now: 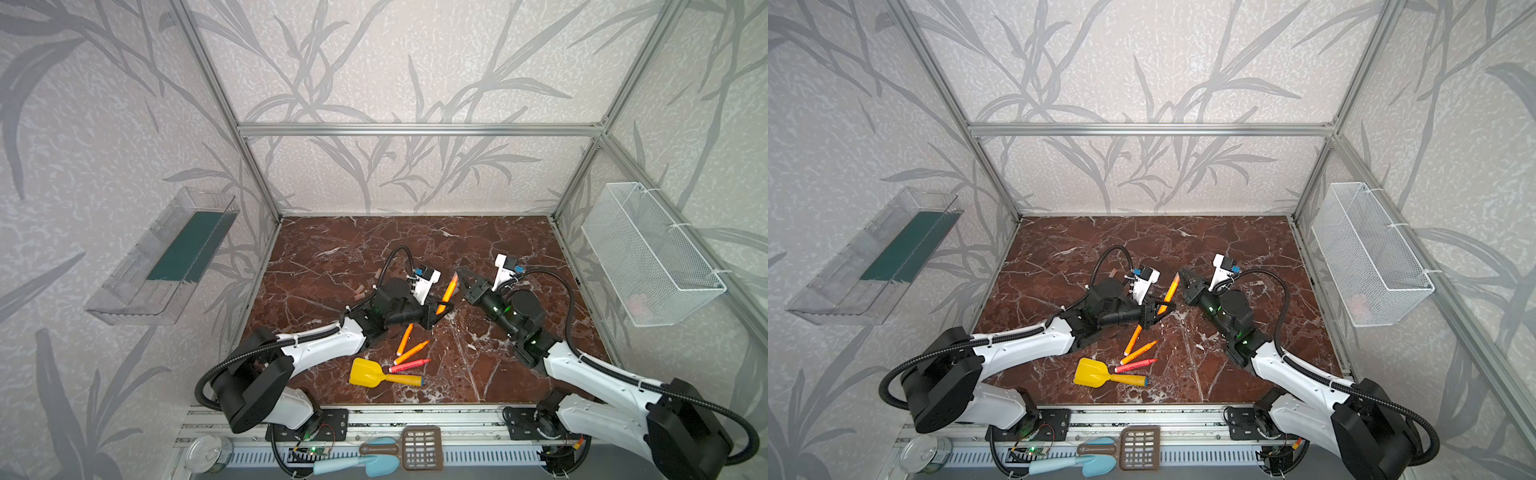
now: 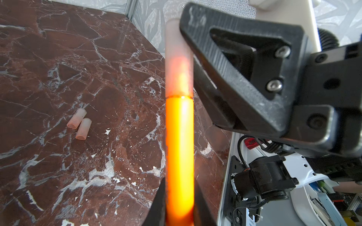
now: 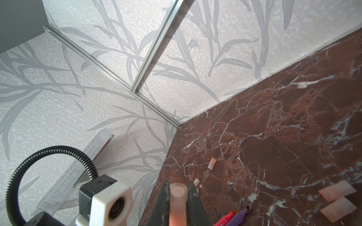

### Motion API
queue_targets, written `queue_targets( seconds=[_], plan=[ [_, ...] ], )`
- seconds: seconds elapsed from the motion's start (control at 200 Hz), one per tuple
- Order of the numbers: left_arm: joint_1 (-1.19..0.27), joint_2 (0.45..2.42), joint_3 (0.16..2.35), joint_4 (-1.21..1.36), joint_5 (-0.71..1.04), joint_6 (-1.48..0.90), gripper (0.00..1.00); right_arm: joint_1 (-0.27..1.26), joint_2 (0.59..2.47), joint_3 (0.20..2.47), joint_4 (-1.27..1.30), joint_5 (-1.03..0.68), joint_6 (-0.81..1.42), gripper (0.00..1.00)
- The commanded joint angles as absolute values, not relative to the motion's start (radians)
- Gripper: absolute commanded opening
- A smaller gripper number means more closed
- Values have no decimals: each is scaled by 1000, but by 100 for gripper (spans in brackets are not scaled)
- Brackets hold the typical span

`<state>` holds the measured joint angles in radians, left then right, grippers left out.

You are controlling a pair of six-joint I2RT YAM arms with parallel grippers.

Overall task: Insert the pens into the pen caps
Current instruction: 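Lower the held cap onto the orange marker tip with the right gripper, then press the cap down onto the marker with the right gripper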

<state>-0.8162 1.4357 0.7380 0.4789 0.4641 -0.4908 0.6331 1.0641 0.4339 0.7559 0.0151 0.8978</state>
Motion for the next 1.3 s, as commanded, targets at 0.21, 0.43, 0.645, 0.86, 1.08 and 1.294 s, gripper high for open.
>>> queue_targets(
  seconds=[0.21,0.43,0.645,0.86,1.08,1.294],
  plan=[
    [-815,1381,771,507,432,-451,0,666,996,385,721,-29,903,45],
    [-815,1380,750,509,420,-391,0,666,927,406,627,-50,850,82],
    [-816,1338,735,449,398,-326,0,666,851,443,491,-35,806,94],
    [-818,1306,711,425,387,-279,0,666,854,517,382,-12,752,95],
    [-821,1257,688,391,400,-241,0,666,926,567,386,-52,734,89],
    [-824,1229,657,383,425,-209,0,666,1046,627,443,-99,750,76]
  ],
)
